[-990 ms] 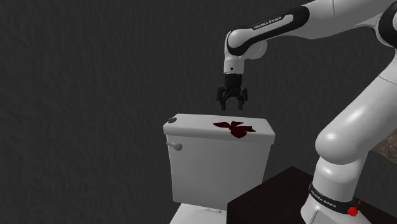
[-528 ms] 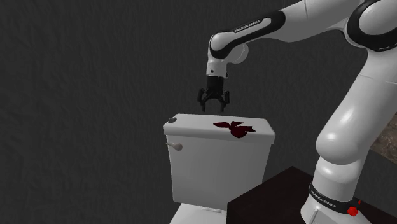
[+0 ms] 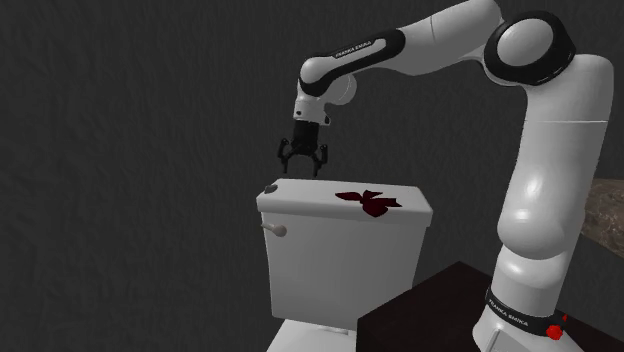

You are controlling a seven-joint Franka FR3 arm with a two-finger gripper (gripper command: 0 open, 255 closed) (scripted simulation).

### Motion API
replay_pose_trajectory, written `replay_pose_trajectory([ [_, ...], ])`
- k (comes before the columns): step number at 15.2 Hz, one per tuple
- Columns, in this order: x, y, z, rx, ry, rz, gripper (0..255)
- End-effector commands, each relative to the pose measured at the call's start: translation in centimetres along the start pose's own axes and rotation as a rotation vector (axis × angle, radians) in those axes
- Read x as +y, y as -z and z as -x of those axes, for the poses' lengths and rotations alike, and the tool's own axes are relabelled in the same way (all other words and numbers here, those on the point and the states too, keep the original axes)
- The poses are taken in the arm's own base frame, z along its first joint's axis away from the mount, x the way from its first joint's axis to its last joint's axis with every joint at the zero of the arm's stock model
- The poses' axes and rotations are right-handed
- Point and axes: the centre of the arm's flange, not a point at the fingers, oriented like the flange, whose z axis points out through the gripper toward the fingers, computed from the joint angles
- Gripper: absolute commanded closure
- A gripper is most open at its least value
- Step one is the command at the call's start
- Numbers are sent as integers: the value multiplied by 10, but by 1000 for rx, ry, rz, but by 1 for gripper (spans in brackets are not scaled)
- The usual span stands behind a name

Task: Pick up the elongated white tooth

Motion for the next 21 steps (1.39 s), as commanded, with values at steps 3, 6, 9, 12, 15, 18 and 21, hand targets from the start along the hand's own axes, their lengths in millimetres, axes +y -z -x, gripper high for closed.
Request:
replay_pose_trajectory([
  [3, -42, -11, -26, 6, -61, -34, 0],
  [6, -71, -15, -47, 10, -106, -58, 0],
  [9, -76, -26, -54, 11, -117, -64, 0],
  [12, -73, -41, -56, 11, -117, -64, 0],
  [15, -71, -55, -58, 11, -117, -64, 0],
  [18, -71, -55, -58, 11, -117, -64, 255],
  [21, -71, -55, -58, 11, -117, -64, 255],
])
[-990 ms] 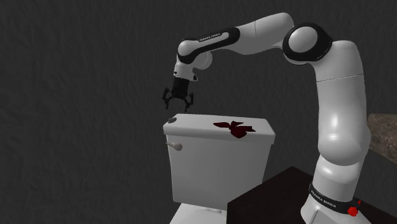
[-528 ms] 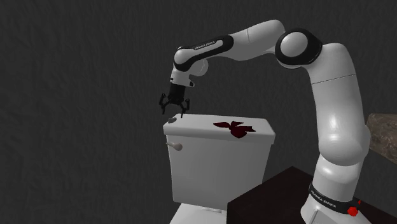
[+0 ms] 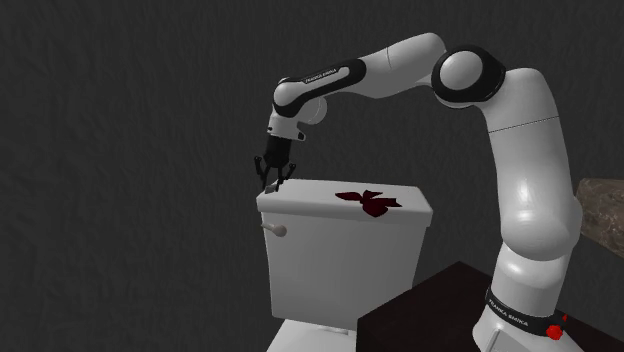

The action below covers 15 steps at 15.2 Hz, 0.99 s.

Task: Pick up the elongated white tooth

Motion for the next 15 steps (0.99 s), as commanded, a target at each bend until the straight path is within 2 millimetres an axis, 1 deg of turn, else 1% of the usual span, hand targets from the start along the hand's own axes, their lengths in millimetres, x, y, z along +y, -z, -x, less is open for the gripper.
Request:
replay_pose_trajectory([
  [1, 0, 0, 0, 0, 0, 0, 255],
  [5, 0, 0, 0, 0, 0, 0, 255],
  [15, -11, 51, 8, 0, 0, 0, 255],
])
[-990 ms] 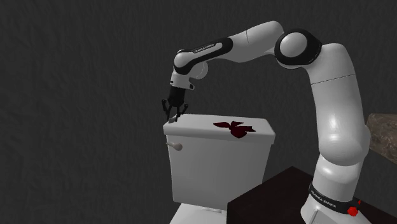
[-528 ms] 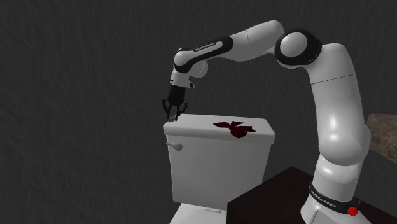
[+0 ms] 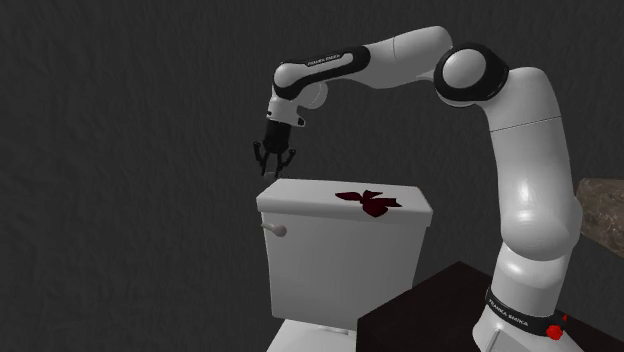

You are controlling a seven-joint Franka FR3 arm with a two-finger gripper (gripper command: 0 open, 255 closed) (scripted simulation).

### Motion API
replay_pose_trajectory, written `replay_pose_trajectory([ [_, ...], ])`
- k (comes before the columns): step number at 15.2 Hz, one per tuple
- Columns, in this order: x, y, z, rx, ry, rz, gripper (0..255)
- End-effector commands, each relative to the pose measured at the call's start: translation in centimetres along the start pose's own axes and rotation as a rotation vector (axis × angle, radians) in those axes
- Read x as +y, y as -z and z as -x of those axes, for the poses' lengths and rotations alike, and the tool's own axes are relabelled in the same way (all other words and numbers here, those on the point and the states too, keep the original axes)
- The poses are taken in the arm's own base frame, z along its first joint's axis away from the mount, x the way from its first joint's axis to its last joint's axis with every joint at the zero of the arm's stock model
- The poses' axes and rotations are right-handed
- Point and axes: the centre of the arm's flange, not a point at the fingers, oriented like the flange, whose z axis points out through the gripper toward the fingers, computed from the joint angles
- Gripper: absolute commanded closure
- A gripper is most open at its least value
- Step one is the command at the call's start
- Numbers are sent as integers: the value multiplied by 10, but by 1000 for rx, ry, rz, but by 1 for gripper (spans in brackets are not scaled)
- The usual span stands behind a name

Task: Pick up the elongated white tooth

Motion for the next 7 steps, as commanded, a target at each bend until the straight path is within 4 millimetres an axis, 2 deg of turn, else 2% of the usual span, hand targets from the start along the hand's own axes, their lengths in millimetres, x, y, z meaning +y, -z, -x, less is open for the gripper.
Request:
replay_pose_trajectory([
  [1, -2, 11, 1, 0, 0, 0, 255],
  [5, -6, 31, 4, 0, 0, 0, 255],
  [7, -7, 32, 5, 0, 0, 0, 255],
])
